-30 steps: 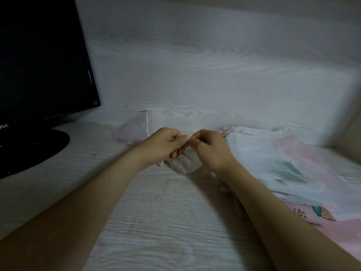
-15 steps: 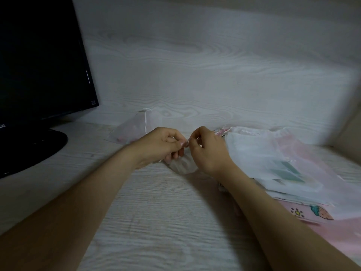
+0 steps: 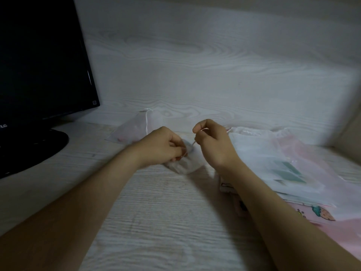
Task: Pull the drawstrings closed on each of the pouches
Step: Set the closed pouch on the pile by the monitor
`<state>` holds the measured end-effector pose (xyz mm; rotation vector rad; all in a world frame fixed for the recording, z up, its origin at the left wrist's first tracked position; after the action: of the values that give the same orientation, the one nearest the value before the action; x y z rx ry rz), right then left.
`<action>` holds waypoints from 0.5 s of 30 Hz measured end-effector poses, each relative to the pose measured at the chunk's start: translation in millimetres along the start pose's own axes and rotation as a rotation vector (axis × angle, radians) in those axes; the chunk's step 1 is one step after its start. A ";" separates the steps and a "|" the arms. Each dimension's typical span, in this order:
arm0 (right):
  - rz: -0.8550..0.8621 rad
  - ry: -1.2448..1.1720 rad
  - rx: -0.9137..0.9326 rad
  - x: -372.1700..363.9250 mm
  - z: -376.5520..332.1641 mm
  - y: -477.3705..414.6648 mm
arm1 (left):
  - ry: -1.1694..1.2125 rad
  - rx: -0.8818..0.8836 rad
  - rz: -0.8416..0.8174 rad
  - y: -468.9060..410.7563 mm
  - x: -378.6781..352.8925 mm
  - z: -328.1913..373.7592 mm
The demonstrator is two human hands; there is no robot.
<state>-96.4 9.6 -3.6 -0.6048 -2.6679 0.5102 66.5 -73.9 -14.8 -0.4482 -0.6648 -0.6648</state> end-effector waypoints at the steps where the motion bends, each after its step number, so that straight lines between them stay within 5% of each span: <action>1: -0.019 -0.059 -0.016 0.6 -0.1 0.1 | -0.040 -0.004 -0.006 0.8 -0.7 1.5; 15: 0.060 -0.374 -0.149 6.0 2.5 -2.3 | -0.179 -0.051 0.009 3.6 -3.2 11.2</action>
<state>-103.3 9.9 -3.3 -0.6923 -3.0706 0.4837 62.4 -63.6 -9.8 -0.5622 -0.8161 -0.6386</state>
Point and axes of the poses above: each hand's wrist, its own y-axis away from the middle knuckle, its own x-axis out of the back of the hand, z = x × y, the point moved 1 cm from there along -y, towards the middle knuckle, and after that the axes turned 6 degrees about -y, right-handed, at the moved point
